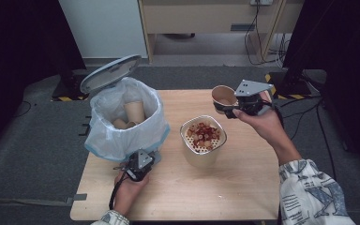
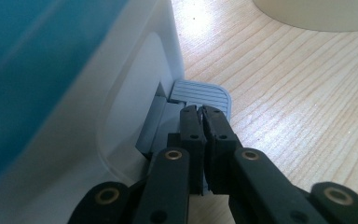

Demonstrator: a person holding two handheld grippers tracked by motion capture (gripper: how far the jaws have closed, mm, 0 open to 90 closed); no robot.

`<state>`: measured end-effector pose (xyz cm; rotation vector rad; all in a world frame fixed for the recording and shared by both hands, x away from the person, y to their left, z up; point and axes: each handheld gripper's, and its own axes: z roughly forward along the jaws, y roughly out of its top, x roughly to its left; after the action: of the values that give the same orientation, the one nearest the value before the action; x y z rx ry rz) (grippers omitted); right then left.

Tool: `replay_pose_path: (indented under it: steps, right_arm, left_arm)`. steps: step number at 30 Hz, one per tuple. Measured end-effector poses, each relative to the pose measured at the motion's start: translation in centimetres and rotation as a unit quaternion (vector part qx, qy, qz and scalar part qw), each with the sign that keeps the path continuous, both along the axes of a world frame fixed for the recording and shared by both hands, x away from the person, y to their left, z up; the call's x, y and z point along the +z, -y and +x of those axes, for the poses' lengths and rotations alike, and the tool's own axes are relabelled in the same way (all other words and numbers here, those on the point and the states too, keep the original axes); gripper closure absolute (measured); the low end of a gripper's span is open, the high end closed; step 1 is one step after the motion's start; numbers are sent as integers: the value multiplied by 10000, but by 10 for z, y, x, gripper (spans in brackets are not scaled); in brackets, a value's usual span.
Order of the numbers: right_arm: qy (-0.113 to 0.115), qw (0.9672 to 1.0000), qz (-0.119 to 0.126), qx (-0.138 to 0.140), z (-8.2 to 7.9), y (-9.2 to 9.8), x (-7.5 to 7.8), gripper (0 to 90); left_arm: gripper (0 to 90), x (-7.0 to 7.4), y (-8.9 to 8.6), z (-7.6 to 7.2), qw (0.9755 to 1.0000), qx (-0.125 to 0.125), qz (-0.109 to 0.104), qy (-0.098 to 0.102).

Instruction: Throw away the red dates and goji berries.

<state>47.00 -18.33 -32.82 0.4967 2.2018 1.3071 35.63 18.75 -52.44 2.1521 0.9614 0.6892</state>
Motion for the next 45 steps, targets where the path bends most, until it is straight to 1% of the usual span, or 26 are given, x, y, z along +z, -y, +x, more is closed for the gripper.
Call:
replay_pose_path:
  steps: [3,5,9,11,13,17,24,26,27,30,32,34,36,37,40,45]
  right_arm:
    - [-137,9999,87,35,0,0,1,362]
    - [-177,9998,108,53,0,0,1,361]
    - [-267,9993,226,122,0,0,2,362]
    - [-353,9986,355,161,0,0,4,362]
    - [-392,9982,426,186,0,0,5,362]
    - [-448,9975,493,227,0,1,7,362]
    - [-615,9956,646,294,0,3,10,362]
    - [-667,9951,646,324,-1,3,11,362]
    - [-753,9943,669,348,-1,3,12,362]
    - [-837,9934,683,379,-2,3,13,362]
    - [-957,9918,741,408,-2,2,14,362]
    - [-997,9911,776,414,-1,2,15,362]
    - [-1121,9891,851,431,-1,2,16,362]
    - [-1148,9886,865,445,-1,1,16,362]
    - [-1195,9877,890,474,-1,0,17,361]
    - [-1179,9879,880,493,-2,-6,21,359]
  left_arm:
    - [864,0,0,0,10000,-2,1,0]
    - [864,0,0,0,10000,-1,-3,-1]
    - [864,0,0,0,10000,0,-4,0]
    - [864,0,0,0,10000,1,-5,-2]
    - [864,0,0,0,10000,1,-5,-2]
    - [864,0,0,0,10000,3,-9,-3]
    - [864,0,0,0,10000,4,-9,-3]
    - [864,0,0,0,10000,-1,-2,-1]
    - [864,0,0,0,10000,1,-5,-1]
    - [864,0,0,0,10000,1,-3,-1]
    - [864,0,0,0,10000,1,-5,0]
    - [863,0,0,0,10000,0,0,2]
    - [863,0,0,0,10000,2,-7,-2]
    - [864,0,0,0,10000,1,-4,0]
    - [863,0,0,0,10000,1,-1,1]
    - [863,0,0,0,10000,1,0,-1]
